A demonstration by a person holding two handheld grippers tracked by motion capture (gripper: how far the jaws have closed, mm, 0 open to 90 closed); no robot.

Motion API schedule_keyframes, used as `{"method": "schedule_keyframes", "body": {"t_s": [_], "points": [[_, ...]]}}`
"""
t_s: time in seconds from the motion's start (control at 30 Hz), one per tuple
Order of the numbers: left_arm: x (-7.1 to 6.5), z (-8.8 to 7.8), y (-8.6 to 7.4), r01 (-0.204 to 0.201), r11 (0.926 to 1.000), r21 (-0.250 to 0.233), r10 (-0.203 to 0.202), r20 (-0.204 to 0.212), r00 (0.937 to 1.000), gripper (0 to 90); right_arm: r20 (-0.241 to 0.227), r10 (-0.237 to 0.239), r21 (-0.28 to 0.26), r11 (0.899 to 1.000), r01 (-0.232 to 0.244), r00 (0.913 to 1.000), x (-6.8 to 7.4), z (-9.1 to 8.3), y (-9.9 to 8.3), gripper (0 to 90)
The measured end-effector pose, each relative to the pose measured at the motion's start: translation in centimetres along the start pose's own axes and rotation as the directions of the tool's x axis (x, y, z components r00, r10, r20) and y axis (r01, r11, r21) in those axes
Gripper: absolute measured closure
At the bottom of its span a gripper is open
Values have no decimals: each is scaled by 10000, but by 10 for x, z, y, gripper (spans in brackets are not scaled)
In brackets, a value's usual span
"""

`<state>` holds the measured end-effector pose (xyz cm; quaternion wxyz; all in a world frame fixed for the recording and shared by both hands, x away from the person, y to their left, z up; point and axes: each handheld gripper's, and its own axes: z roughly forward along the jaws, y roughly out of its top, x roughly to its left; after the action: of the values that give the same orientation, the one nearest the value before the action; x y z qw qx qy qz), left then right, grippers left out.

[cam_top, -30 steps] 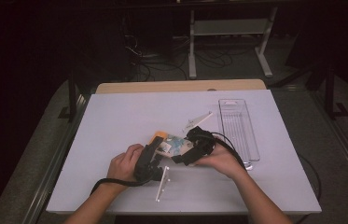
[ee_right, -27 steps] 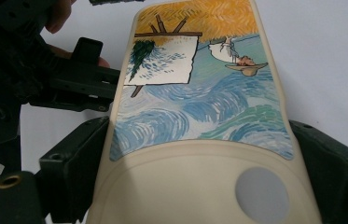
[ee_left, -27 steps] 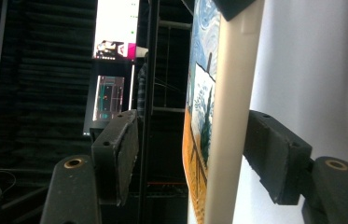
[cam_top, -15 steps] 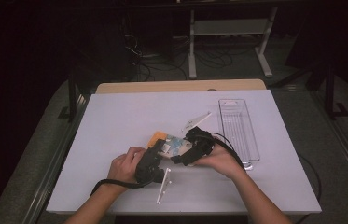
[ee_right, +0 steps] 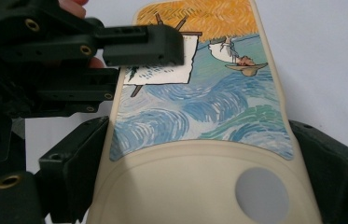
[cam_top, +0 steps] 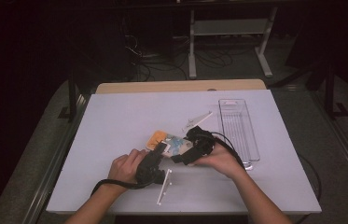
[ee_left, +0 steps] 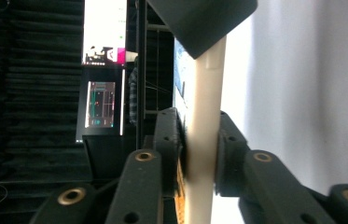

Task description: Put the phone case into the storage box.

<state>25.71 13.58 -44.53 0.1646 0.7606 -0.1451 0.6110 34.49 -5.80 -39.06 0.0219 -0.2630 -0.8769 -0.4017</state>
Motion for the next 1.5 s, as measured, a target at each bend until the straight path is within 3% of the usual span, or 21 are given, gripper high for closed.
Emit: {"method": "schedule_keyframes", "body": {"t_s": [0.3, 0.47, 0.5, 0.7, 0.8, 0.87, 1.0, 1.23, 1.5], "points": [[2, -2, 1, -118, 9999, 73, 118, 6, 9999, 787, -46, -38, -23, 10000, 37, 10000, -1, -1, 0, 99], [4, -5, 1, 16, 10000, 35, -16, -16, 10000, 791, -158, -176, -251, 9995, 172, 9997, 2, -4, 1, 84], [5, -4, 0, 29, 10000, 34, -29, 7, 10000, 793, -69, -414, -375, 9984, 411, 9991, 1, -5, 1, 69], [8, -4, -6, 158, 9995, 260, -158, -8, 9999, 793, -177, -148, -1111, 9937, 127, 9997, -2, -17, 1, 23], [9, -5, -11, 166, 9992, 358, -167, 24, 9999, 793, -36, -106, -1395, 9902, 100, 9999, -4, -27, 0, 21], [11, -6, -14, 177, 9986, 497, -178, 21, 9998, 793, 283, -315, -1530, 9876, 354, 9991, -7, -34, -2, 20], [13, -7, -20, 260, 9976, 649, -265, 65, 9996, 793, 395, -50, -1614, 9868, 114, 9992, -10, -48, -10, 20], [15, -8, -25, 362, 9959, 825, -369, 73, 9993, 793, 826, 117, -1489, 9889, 8, 9965, -18, -59, -31, 17], [17, -9, -27, 508, 9947, 890, -520, 104, 9986, 793, 1060, 228, -1747, 9846, -40, 9941, -23, -70, -49, 17]]}}
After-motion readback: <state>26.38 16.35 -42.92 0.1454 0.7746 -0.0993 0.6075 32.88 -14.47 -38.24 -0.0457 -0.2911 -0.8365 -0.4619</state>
